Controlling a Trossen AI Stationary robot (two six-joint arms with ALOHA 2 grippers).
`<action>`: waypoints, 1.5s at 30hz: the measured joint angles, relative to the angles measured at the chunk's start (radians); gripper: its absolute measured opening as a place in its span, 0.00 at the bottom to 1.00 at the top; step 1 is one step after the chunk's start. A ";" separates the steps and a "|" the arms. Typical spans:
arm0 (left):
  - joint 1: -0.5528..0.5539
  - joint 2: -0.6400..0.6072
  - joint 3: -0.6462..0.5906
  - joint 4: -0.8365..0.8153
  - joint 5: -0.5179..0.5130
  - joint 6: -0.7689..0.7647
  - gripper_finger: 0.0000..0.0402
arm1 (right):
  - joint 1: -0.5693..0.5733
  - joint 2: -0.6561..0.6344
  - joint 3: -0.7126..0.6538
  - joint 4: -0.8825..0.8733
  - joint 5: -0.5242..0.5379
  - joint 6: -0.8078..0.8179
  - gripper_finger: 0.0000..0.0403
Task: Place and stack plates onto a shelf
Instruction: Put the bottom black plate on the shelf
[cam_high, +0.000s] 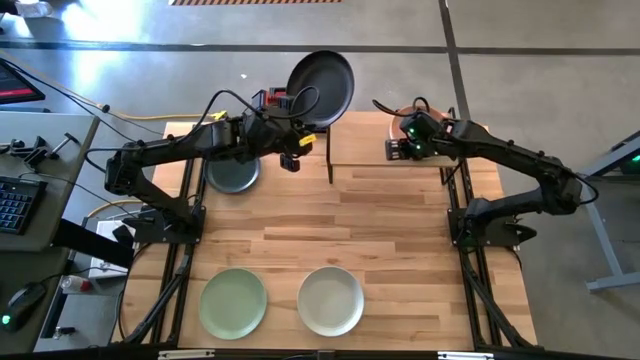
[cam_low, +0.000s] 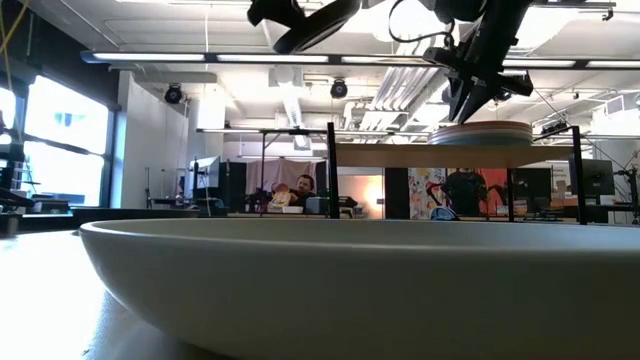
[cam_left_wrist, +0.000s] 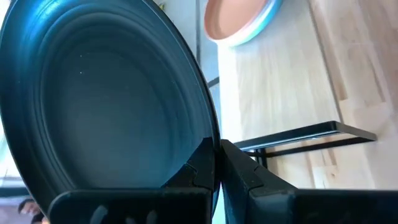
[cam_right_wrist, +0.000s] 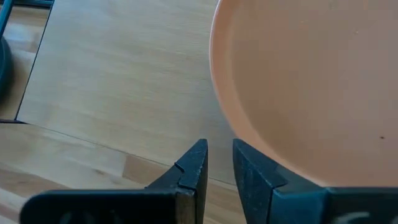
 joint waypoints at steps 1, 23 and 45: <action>0.000 0.000 0.000 0.000 0.010 0.007 0.00 | -0.003 0.000 0.000 0.000 -0.001 0.000 0.16; 0.021 0.001 -0.038 -0.010 0.157 0.013 0.00 | -0.027 -0.010 0.000 0.030 -0.043 -0.066 0.16; 0.053 0.244 -0.045 0.179 0.191 0.250 0.00 | -0.007 -0.233 0.001 0.231 0.050 -0.078 0.16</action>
